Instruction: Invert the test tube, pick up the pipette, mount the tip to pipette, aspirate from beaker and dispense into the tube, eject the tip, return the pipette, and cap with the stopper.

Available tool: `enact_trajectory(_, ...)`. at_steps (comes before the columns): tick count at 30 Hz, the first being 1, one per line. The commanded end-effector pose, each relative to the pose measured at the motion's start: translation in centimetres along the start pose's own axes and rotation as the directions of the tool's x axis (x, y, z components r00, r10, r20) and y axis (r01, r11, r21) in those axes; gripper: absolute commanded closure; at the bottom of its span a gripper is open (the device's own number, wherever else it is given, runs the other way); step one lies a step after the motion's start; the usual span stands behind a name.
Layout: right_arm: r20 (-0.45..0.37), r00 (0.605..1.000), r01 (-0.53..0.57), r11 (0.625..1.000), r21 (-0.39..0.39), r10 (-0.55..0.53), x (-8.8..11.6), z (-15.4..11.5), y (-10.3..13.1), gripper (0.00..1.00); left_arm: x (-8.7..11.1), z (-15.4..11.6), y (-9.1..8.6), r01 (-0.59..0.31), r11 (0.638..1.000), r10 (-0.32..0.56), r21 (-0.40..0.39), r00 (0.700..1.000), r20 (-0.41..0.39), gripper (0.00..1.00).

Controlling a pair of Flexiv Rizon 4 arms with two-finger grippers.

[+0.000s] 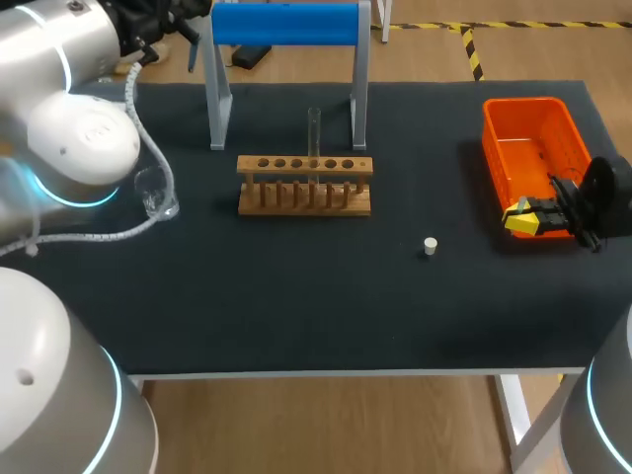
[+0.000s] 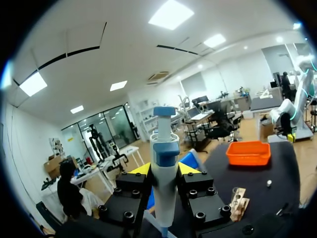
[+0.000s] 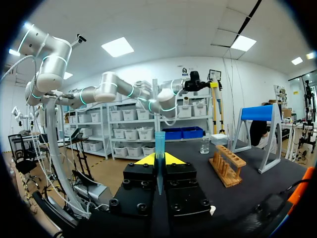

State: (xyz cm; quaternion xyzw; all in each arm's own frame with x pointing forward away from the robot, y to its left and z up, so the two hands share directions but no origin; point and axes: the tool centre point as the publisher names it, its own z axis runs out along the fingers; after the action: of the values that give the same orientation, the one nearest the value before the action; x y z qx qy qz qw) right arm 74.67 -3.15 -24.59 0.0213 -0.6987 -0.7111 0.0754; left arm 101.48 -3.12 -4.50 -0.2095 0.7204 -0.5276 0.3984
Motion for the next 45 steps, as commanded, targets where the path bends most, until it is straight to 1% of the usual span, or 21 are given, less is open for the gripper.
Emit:
enact_trajectory(1, 0.000, 1.000, 0.000, 1.000, 0.001, 0.000, 0.1, 0.0, 0.0, 1.00, -0.5, -1.0, 0.4, 0.104, 0.979, 0.128, 0.174, 0.346, -0.930, 1.00)
enact_trajectory(4, 0.000, 1.000, 0.000, 1.000, 0.001, 0.000, 0.1, 0.0, 0.0, 1.00, 0.3, -1.6, -0.2, 0.107, 0.974, 0.162, 0.198, 0.277, -0.947, 1.00)
enact_trajectory(7, 0.000, 1.000, 0.000, 1.000, 0.001, 0.000, 0.1, 0.0, 0.0, 1.00, 1.8, -2.2, -1.2, 0.105, 0.971, 0.195, 0.215, 0.176, -0.965, 1.00)
enact_trajectory(10, 0.000, 1.000, 0.000, 1.000, 0.001, 0.000, 0.1, 0.0, 0.0, 1.00, 3.0, -2.8, -2.3, 0.107, 0.967, 0.221, 0.233, 0.112, -0.969, 1.00)
enact_trajectory(13, 0.000, 1.000, 0.000, 1.000, 0.001, 0.000, 0.1, 0.0, 0.0, 1.00, 4.0, -3.1, -3.2, 0.094, 0.971, 0.212, 0.218, 0.072, -0.975, 1.00)
enact_trajectory(15, 0.000, 1.000, 0.000, 1.000, 0.001, 0.000, 0.1, 0.0, 0.0, 1.00, 4.7, -3.4, -3.6, 0.095, 0.971, 0.213, 0.219, 0.067, -0.975, 1.00)
enact_trajectory(17, 0.000, 1.000, 0.000, 1.000, 0.001, 0.000, 0.1, 0.0, 0.0, 1.00, 5.4, -3.6, -3.9, 0.098, 0.971, 0.214, 0.218, 0.049, -0.976, 1.00)
enact_trajectory(20, 0.000, 1.000, 0.000, 1.000, 0.001, 0.000, 0.1, 0.0, 0.0, 1.00, 6.5, -3.9, -4.0, 0.099, 0.975, 0.192, 0.197, 0.056, -0.980, 1.00)
enact_trajectory(24, 0.000, 1.000, 0.000, 1.000, 0.001, 0.000, 0.1, 0.0, 0.0, 1.00, 8.0, -4.6, -4.5, 0.099, 0.976, 0.181, 0.192, 0.109, -0.977, 1.00)
enact_trajectory(27, 0.000, 1.000, 0.000, 1.000, 0.001, 0.000, 0.1, 0.0, 0.0, 1.00, 9.3, -5.5, -5.3, 0.094, 0.974, 0.187, 0.206, 0.179, -0.966, 1.00)
enact_trajectory(29, 0.000, 1.000, 0.000, 1.000, 0.001, 0.000, 0.1, 0.0, 0.0, 1.00, 10.2, -6.4, -5.9, 0.084, 0.975, 0.182, 0.207, 0.241, -0.953, 1.00)
enact_trajectory(32, 0.000, 1.000, 0.000, 1.000, 0.001, 0.000, 0.1, 0.0, 0.0, 1.00, 11.6, -7.8, -6.9, 0.064, 0.976, 0.174, 0.209, 0.350, -0.920, 1.00)
enact_trajectory(34, 0.000, 1.000, 0.000, 1.000, 0.001, 0.000, 0.1, 0.0, 0.0, 1.00, 12.7, -8.9, -7.6, 0.046, 0.981, 0.147, 0.186, 0.437, -0.887, 1.00)
enact_trajectory(35, 0.000, 1.000, 0.000, 1.000, 0.001, 0.000, 0.1, 0.0, 0.0, 1.00, 13.2, -9.5, -8.0, 0.042, 0.981, 0.147, 0.188, 0.463, -0.874, 1.00)
enact_trajectory(37, 0.000, 1.000, 0.000, 1.000, 0.001, 0.000, 0.1, 0.0, 0.0, 1.00, 14.1, -10.3, -8.4, 0.039, 0.987, 0.112, 0.156, 0.534, -0.838, 1.00)
enact_trajectory(38, 0.000, 1.000, 0.000, 1.000, 0.001, 0.000, 0.1, 0.0, 0.0, 1.00, 14.9, -10.7, -8.9, 0.033, 0.987, 0.111, 0.155, 0.556, -0.824, 1.00)
enact_trajectory(39, 0.000, 1.000, 0.000, 1.000, 0.001, 0.000, 0.1, 0.0, 0.0, 1.00, 15.3, -11.1, -9.2, 0.020, 0.991, 0.092, 0.129, 0.589, -0.803, 1.00)
enact_trajectory(40, 0.000, 1.000, 0.000, 1.000, 0.001, 0.000, 0.1, 0.0, 0.0, 1.00, 16.0, -11.4, -9.7, 0.036, 0.991, 0.080, 0.129, 0.612, -0.787, 1.00)
enact_trajectory(41, 0.000, 1.000, 0.000, 1.000, 0.001, 0.000, 0.1, 0.0, 0.0, 1.00, 16.6, -11.6, -10.0, 0.028, 0.993, 0.074, 0.117, 0.624, -0.778, 1.00)
enact_trajectory(42, 0.000, 1.000, 0.000, 1.000, 0.001, 0.000, 0.1, 0.0, 0.0, 1.00, 17.0, -11.7, -10.3, 0.020, 0.995, 0.060, 0.096, 0.653, -0.755, 1.00)
enact_trajectory(45, 0.000, 1.000, 0.000, 1.000, 0.001, 0.000, 0.1, 0.0, 0.0, 1.00, 18.2, -12.1, -10.8, 0.048, 0.995, 0.023, 0.084, 0.722, -0.692, 1.00)
